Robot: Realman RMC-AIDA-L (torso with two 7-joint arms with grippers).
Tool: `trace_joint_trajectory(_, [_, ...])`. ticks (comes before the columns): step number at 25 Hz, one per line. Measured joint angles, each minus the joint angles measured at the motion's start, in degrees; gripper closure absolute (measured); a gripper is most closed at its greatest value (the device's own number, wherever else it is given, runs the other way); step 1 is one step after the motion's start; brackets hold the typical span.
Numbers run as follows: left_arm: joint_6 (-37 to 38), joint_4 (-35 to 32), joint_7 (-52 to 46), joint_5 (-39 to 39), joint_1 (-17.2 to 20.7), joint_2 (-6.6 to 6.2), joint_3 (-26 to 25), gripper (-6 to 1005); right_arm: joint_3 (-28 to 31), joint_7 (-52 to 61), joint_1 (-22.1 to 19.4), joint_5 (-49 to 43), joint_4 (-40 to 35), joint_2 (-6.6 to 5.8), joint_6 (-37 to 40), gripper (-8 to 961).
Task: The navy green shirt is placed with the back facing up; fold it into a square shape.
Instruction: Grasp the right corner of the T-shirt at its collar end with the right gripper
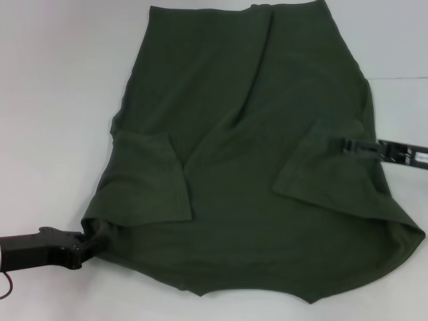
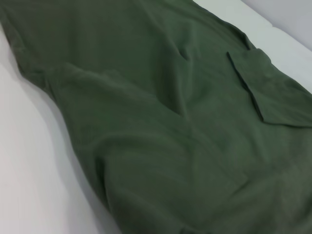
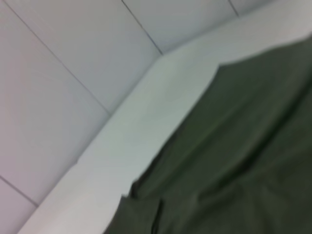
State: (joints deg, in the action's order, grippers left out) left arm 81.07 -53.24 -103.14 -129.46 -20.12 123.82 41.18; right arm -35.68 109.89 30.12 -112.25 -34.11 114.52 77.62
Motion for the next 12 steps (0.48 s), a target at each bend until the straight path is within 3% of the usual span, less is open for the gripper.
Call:
trace_joint_trajectory(1, [0.03, -0.05, -0.14, 0.04, -0.04, 0.03, -0.48, 953, 0.08, 0.63, -0.48, -0.44, -0.01, -0.38, 0.69, 76])
trace_joint_trajectory(12, [-0.21, 0.32, -0.91, 0.33, -0.11, 0.11, -1.27, 953, 1.75, 5.63, -9.96, -1.06, -2.01, -4.17, 5.23, 103])
